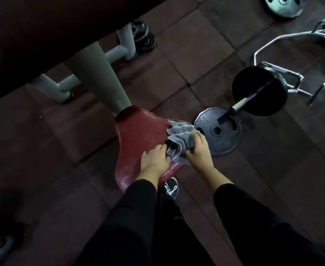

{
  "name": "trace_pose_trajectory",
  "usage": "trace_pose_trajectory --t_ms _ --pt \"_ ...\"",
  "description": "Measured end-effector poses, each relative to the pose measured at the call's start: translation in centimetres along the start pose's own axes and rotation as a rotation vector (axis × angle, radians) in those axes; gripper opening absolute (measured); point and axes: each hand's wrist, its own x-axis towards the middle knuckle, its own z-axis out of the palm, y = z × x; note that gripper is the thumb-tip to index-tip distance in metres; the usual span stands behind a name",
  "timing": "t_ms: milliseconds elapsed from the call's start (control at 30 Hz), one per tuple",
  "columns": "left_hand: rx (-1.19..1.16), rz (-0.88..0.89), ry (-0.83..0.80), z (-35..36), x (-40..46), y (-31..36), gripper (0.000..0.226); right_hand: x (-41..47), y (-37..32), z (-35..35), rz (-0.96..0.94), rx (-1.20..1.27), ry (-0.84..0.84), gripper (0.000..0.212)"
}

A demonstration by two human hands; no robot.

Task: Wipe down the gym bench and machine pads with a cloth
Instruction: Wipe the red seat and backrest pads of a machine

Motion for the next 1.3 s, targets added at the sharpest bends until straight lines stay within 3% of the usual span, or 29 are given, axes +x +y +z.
trace_pose_trajectory --t_ms 167,267,400,500,567,633,700,800,900,1033,1167,1300 --pt "0.016 0.056 0.063 0.0 1.4 1.2 0.042 -0.2 0.4 0.6 0.182 -0.019 0.063 0.057" --pt "-0.005 0.052 0.025 0.1 1.8 2.0 0.047 0.0 -0.2 0.7 0.327 0.047 0.078 0.055" --pt "-0.026 -0.012 0.073 -0.1 2.0 2.5 0.028 0.2 -0.9 0.4 0.288 0.147 0.136 0.039" --pt "-0.088 -0.011 0.165 -0.8 2.0 2.4 0.023 0.4 -1.4 0.2 0.244 0.189 0.204 0.039" --pt "-0.173 -0.014 0.148 -0.9 2.0 2.3 0.028 0.3 -1.4 0.3 0.276 0.205 0.199 0.039" --pt "-0.194 -0.022 0.063 -0.5 2.2 2.3 0.049 0.1 -1.1 0.4 0.297 0.207 0.169 0.042" --pt "-0.098 0.003 0.067 0.1 2.1 2.6 0.067 0.0 -0.8 0.4 0.299 0.222 0.165 0.045" --pt "0.151 0.175 0.25 1.1 1.6 2.9 0.071 -0.2 -0.4 0.2 0.29 0.281 0.218 0.037" --pt "0.265 0.292 0.232 1.8 1.2 3.2 0.073 -0.6 -0.4 0.1 0.274 0.36 0.266 0.025" --pt "0.165 0.218 0.261 1.9 0.9 3.7 0.047 -1.3 -1.1 -0.2 0.28 0.46 0.288 0.019" --pt "-0.044 0.25 0.249 1.4 0.7 3.1 0.033 -2.3 -1.3 -0.3 0.253 0.571 0.285 0.034" --pt "-0.196 0.288 0.29 0.2 -0.2 2.4 0.029 -2.6 -0.4 0.1 0.117 0.38 0.188 0.049"
